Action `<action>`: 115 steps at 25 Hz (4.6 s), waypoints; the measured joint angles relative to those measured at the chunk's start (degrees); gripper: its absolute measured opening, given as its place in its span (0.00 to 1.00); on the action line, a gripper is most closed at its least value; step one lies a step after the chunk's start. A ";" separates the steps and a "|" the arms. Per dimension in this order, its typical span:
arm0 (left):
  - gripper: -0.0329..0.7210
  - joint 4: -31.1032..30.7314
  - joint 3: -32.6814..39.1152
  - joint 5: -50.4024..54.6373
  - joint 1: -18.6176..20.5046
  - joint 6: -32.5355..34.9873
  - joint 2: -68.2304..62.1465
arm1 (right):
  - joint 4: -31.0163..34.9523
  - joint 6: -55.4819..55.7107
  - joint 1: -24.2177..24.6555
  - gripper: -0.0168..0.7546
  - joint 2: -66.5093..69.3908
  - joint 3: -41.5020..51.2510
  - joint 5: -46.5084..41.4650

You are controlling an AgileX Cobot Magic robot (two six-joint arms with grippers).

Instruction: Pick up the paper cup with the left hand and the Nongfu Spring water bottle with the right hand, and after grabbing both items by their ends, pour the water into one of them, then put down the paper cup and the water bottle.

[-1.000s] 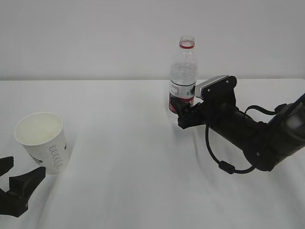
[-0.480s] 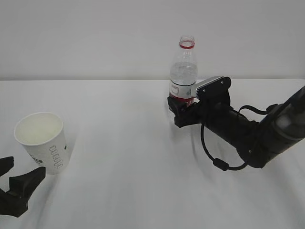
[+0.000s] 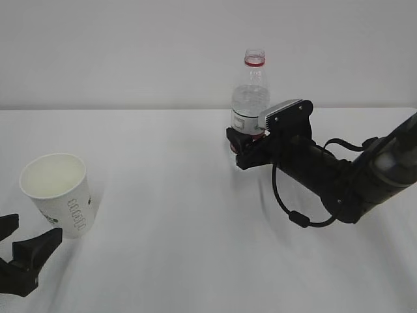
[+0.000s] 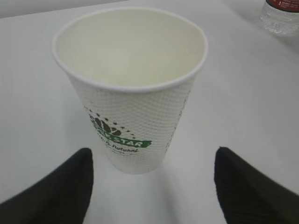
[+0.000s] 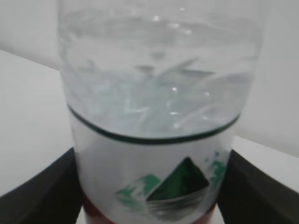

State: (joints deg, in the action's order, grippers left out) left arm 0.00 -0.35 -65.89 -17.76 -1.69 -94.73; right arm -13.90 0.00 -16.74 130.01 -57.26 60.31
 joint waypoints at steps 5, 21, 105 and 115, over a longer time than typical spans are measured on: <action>0.82 0.00 0.00 0.00 0.00 0.00 0.00 | -1.91 0.00 0.00 0.74 0.00 -0.35 -0.23; 0.82 0.00 0.00 0.00 0.00 0.00 0.00 | -2.68 0.00 0.00 0.73 0.00 -0.35 -0.23; 0.82 -1.23 0.00 0.00 0.00 0.00 0.00 | -0.96 -4.69 0.00 0.61 -24.58 28.90 0.85; 0.81 -1.59 0.00 0.00 0.00 0.00 0.00 | -0.96 -4.81 0.00 0.61 -31.45 33.94 0.97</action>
State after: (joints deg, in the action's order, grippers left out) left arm -1.59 -0.35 -65.89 -17.76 -1.69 -94.73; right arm -14.86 -4.81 -16.74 98.56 -23.32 61.28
